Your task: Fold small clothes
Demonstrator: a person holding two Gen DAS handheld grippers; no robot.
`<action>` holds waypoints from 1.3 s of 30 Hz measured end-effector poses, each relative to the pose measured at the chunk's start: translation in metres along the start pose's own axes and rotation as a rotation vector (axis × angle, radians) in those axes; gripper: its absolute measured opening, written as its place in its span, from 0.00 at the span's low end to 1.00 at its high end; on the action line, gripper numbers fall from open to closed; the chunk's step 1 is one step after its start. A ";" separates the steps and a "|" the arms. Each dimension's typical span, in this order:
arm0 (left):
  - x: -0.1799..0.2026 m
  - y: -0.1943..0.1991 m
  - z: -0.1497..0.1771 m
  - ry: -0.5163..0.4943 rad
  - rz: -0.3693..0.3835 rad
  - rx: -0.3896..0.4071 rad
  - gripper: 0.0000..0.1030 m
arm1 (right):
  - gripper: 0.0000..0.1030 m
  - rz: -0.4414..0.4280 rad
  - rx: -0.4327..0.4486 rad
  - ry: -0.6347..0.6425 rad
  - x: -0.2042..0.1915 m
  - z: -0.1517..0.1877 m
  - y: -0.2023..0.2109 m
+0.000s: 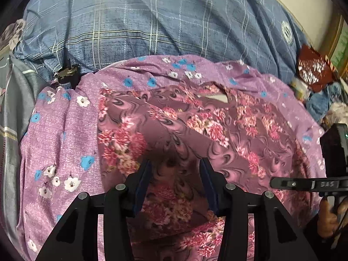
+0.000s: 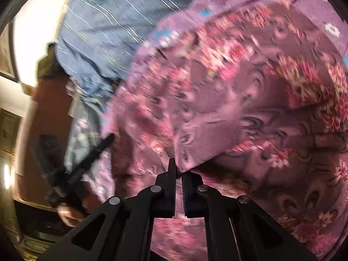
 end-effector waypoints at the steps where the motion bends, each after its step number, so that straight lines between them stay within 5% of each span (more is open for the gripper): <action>1: 0.004 -0.003 0.001 -0.017 -0.016 -0.005 0.43 | 0.13 0.000 -0.011 0.000 0.001 0.000 0.000; 4: 0.008 -0.010 0.002 -0.061 -0.091 -0.016 0.43 | 0.34 -0.034 -0.001 0.049 -0.013 -0.003 0.019; 7: 0.000 -0.014 0.001 -0.028 -0.126 -0.031 0.43 | 0.34 -0.015 0.071 0.143 -0.026 -0.011 0.050; 11: -0.010 -0.019 0.001 0.021 -0.179 -0.053 0.43 | 0.30 0.166 0.228 0.163 -0.014 -0.038 0.072; 15: -0.011 -0.028 0.001 0.038 -0.218 -0.072 0.47 | 0.24 0.369 0.195 0.153 0.026 -0.060 0.040; 21: 0.001 -0.023 -0.006 0.042 -0.293 -0.043 0.47 | 0.28 0.340 0.257 0.226 0.012 -0.061 0.047; 29: 0.021 0.013 -0.010 0.041 -0.385 0.090 0.47 | 0.28 0.382 0.358 0.261 0.006 -0.057 0.066; 39: 0.039 0.002 -0.005 -0.008 -0.414 0.074 0.47 | 0.28 0.437 0.251 0.278 0.021 -0.058 0.037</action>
Point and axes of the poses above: each gripper's, at about its wrist camera, not at the fingertips, and y roughly against the way its jaws point, x to its right, z to its underside, the point moved 5 cm from there along -y, roughly the way its jaws point, and after that the axes turned 12 degrees about -z, right-handed, at the moved point
